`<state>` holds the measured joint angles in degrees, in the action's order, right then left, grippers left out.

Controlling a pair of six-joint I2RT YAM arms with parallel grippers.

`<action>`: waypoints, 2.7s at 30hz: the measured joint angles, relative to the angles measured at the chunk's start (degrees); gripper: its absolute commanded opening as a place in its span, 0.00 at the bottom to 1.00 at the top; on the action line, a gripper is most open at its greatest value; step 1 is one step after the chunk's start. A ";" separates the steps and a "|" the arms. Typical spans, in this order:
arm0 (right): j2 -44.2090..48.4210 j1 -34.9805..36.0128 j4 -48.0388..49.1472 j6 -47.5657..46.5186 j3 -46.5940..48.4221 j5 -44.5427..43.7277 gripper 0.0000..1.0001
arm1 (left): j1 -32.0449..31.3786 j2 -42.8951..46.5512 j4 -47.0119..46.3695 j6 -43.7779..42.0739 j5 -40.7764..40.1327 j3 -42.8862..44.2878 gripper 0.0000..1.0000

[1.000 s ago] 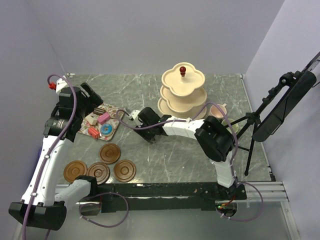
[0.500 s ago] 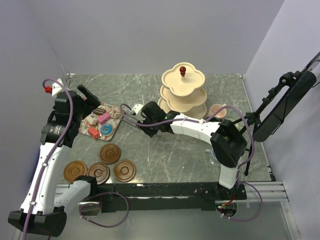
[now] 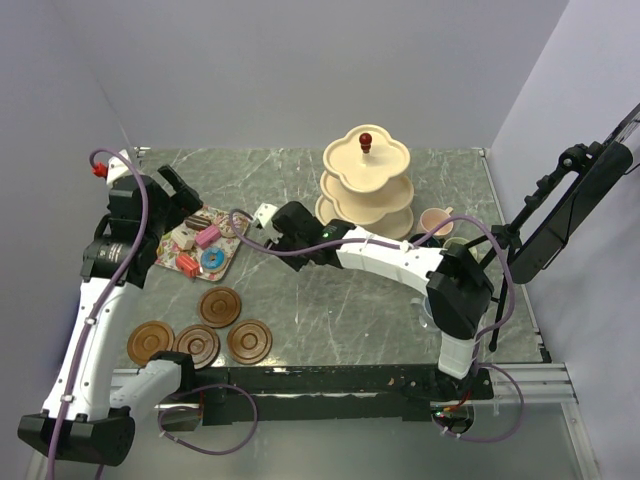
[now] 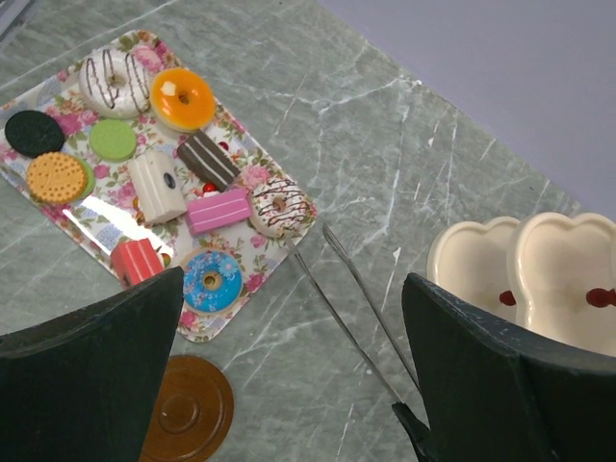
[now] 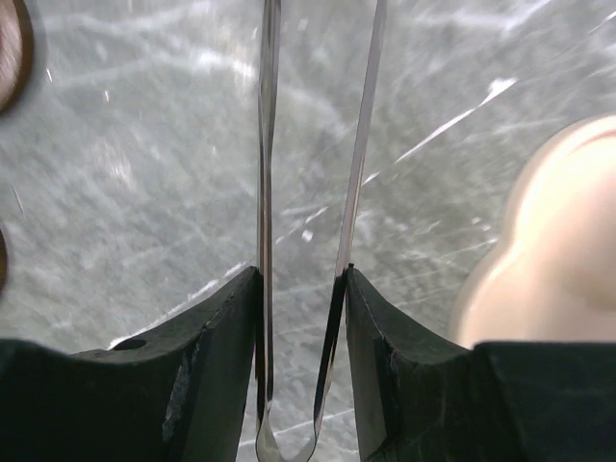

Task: Serve the afternoon tea
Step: Pick up the clamp from the center of the board, then pick up the desert from the tray.

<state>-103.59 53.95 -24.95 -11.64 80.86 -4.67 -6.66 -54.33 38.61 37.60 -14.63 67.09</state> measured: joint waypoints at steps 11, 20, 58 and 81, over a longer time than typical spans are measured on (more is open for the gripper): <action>0.63 0.68 -1.62 2.34 3.76 -3.23 0.43 | 0.11 -2.10 -0.22 -2.49 2.32 2.67 1.00; 0.74 0.81 -1.84 4.52 5.40 -2.64 0.41 | -0.20 -1.60 -0.17 -3.93 2.54 2.69 1.00; 1.77 4.52 3.98 3.63 12.44 -6.25 0.41 | -5.07 -1.33 -0.17 -5.51 1.22 2.69 1.00; -5.92 4.28 9.81 -0.87 17.14 -3.82 0.45 | -5.07 -1.16 -0.15 -5.53 0.68 2.67 1.00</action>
<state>-109.51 58.24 -15.14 -12.51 98.00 -8.49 -11.73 -55.48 38.46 32.08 -13.96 69.76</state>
